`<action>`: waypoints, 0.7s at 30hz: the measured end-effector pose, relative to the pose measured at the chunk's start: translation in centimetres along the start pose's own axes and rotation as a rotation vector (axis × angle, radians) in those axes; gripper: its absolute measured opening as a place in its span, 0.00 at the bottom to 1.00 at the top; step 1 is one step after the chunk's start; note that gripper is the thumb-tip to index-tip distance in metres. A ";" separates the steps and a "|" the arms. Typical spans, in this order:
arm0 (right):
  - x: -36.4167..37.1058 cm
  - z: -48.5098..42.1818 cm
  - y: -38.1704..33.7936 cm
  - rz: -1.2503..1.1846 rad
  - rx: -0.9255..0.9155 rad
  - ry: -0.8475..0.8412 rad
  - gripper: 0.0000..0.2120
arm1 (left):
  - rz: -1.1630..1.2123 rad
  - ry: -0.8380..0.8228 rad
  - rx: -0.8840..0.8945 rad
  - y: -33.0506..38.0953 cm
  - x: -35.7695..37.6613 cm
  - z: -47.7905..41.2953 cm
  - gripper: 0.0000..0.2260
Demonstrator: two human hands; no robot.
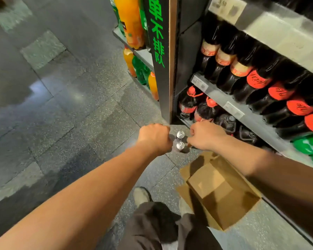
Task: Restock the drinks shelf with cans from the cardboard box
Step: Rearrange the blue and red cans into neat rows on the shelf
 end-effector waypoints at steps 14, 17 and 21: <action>7.4 -11.0 -0.7 -0.146 0.403 -0.128 0.15 | -0.147 -0.169 0.356 -7.7 6.7 -12.3 0.18; 10.1 -12.6 0.2 -0.114 0.448 -0.107 0.15 | -0.176 -0.203 0.389 -8.4 10.4 -14.4 0.18; 15.0 -15.6 2.4 -0.191 0.468 -0.110 0.12 | -0.158 -0.235 0.378 -8.5 16.7 -17.4 0.17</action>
Point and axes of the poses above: each hand's wrist, its own z-axis away from the middle knuckle, its own x-axis out of the palm, y = z × x, the point moved 4 cm from there along -z, towards the middle knuckle, and after that the axes turned 1 degree about z, right-handed, at the moved point
